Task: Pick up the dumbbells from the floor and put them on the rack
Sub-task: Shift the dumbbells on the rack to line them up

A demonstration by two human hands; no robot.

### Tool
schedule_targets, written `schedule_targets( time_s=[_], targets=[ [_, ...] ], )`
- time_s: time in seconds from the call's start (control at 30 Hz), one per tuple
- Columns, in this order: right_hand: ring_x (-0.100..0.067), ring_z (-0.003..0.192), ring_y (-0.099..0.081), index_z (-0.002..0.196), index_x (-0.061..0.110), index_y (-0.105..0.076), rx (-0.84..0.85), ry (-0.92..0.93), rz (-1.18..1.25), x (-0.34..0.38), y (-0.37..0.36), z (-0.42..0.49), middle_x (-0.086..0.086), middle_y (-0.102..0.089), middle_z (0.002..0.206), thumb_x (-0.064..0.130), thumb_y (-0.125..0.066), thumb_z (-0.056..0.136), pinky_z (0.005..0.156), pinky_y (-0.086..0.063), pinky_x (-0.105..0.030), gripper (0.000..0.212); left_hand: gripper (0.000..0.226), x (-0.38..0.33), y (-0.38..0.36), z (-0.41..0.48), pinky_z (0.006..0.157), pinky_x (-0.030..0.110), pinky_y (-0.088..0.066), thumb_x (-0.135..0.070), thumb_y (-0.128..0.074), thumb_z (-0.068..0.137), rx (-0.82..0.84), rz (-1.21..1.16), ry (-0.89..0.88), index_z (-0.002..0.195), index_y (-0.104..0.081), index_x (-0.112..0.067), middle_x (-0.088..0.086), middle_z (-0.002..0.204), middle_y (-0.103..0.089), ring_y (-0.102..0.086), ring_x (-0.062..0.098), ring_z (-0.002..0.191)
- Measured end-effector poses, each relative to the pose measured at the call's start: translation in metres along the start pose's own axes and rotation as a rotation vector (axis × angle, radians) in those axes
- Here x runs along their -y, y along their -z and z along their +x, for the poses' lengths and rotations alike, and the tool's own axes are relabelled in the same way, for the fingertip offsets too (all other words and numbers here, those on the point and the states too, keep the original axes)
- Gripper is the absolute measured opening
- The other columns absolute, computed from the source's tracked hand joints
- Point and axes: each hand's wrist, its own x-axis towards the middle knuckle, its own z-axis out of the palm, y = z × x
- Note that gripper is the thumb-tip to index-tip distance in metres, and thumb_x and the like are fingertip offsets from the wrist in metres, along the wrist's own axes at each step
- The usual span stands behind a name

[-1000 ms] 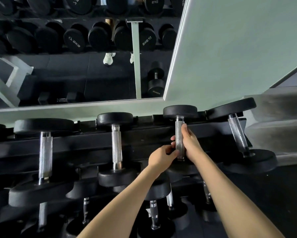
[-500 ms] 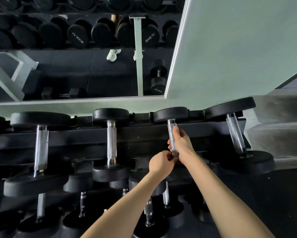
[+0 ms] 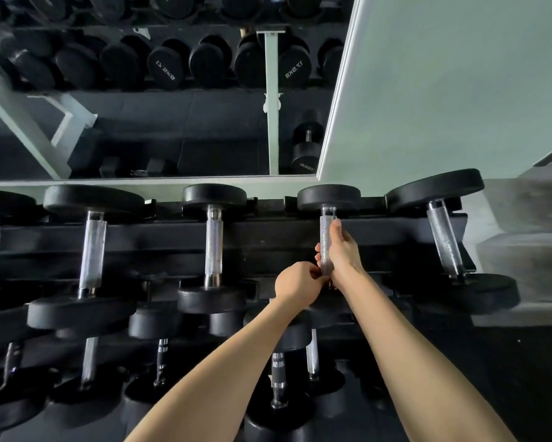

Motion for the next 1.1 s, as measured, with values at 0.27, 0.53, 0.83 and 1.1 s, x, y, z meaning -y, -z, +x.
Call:
schedule_targets(
  time_s=[0.27, 0.53, 0.83, 1.1],
  targets=[
    [-0.029, 0.123, -0.053, 0.137, 0.014, -0.045, -0.119, 0.286, -0.697, 0.015, 0.029, -0.036, -0.008, -0.055, 0.138, 0.038, -0.038, 0.099, 0.097, -0.042, -0.037, 0.046, 0.037, -0.001, 0.003, -0.037, 0.085, 0.028, -0.045, -0.036, -0.055, 0.090, -0.218, -0.103, 0.033, 0.122, -0.058, -0.018, -0.002, 0.117, -0.068, -0.062, 0.020, 0.108],
    [-0.022, 0.098, -0.064, 0.113, 0.010, -0.063, -0.220, 0.574, -0.764, -0.020, 0.147, -0.132, -0.006, -0.070, 0.108, 0.020, -0.045, 0.099, 0.072, -0.038, -0.024, 0.025, 0.034, 0.011, -0.015, -0.117, 0.080, 0.027, -0.040, -0.030, -0.050, 0.090, -0.395, -0.258, 0.091, 0.121, -0.059, -0.018, -0.001, 0.117, -0.067, -0.061, 0.022, 0.107],
    [-0.011, 0.082, -0.053, 0.111, 0.006, -0.064, -0.268, 0.619, -0.767, -0.012, 0.249, -0.164, -0.007, -0.069, 0.103, 0.020, -0.047, 0.098, 0.072, -0.038, -0.023, 0.026, 0.029, -0.029, -0.060, -0.173, 0.079, 0.025, -0.039, -0.029, -0.054, 0.089, -0.367, -0.320, 0.052, 0.114, -0.064, -0.017, -0.001, 0.111, -0.069, -0.062, 0.022, 0.106],
    [-0.018, 0.094, -0.062, 0.115, 0.007, -0.062, -0.244, 0.589, -0.799, 0.049, 0.272, -0.092, -0.006, -0.069, 0.110, 0.030, -0.045, 0.098, 0.077, -0.044, -0.027, 0.033, 0.029, -0.121, -0.064, -0.110, 0.060, 0.029, -0.029, -0.025, -0.048, 0.088, -0.285, -0.422, -0.007, 0.061, -0.040, -0.026, 0.002, 0.076, -0.045, -0.037, 0.019, 0.071]
  ],
)
